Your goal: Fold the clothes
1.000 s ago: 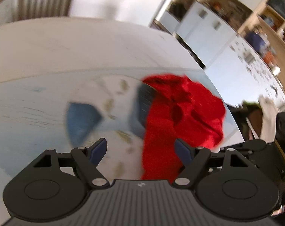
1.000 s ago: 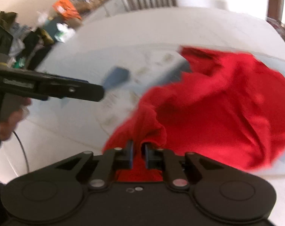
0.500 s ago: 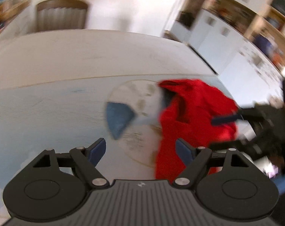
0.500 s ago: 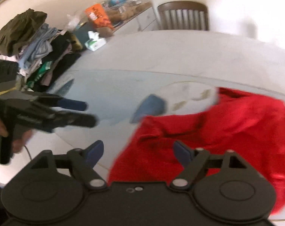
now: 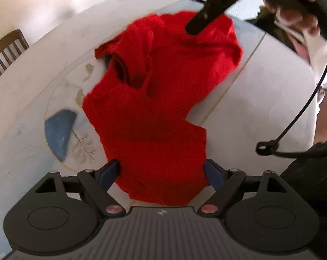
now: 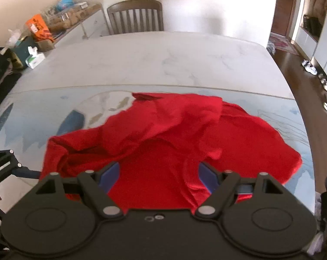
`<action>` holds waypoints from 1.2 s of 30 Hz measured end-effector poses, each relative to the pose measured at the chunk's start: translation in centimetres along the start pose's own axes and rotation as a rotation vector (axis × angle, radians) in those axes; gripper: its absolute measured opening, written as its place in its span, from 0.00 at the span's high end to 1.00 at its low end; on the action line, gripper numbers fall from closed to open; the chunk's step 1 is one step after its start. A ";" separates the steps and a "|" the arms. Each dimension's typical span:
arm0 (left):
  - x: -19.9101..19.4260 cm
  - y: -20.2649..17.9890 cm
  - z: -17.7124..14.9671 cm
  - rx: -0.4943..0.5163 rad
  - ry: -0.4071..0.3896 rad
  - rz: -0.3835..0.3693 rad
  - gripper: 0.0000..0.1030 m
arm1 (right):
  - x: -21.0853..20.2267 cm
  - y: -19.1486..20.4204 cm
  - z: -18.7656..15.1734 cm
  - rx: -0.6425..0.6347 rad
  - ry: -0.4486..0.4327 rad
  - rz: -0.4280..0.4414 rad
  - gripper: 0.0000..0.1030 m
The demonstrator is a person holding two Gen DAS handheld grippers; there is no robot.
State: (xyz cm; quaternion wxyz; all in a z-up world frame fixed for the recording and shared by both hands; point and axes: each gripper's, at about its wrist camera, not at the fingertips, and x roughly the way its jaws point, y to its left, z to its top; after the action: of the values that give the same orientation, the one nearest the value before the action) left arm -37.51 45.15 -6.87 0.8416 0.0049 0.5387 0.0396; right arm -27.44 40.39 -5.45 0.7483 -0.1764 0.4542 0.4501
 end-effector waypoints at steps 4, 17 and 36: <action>0.0 1.8 0.1 -0.109 -0.009 0.004 0.54 | 1.0 -1.3 -0.6 0.013 0.034 -0.024 0.00; -2.9 18.9 -1.2 -0.774 -0.198 0.054 0.88 | 4.0 -3.5 -1.1 0.065 0.087 -0.035 0.00; -4.9 20.3 -2.3 -0.764 -0.185 0.060 0.35 | 6.6 -3.1 3.7 0.023 0.081 -0.068 0.00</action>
State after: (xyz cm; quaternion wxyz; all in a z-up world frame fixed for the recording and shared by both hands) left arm -42.86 64.97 -2.35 0.8261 -0.2894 0.4068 0.2613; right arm -21.79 44.61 -9.47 0.7461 -0.2015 0.4830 0.4116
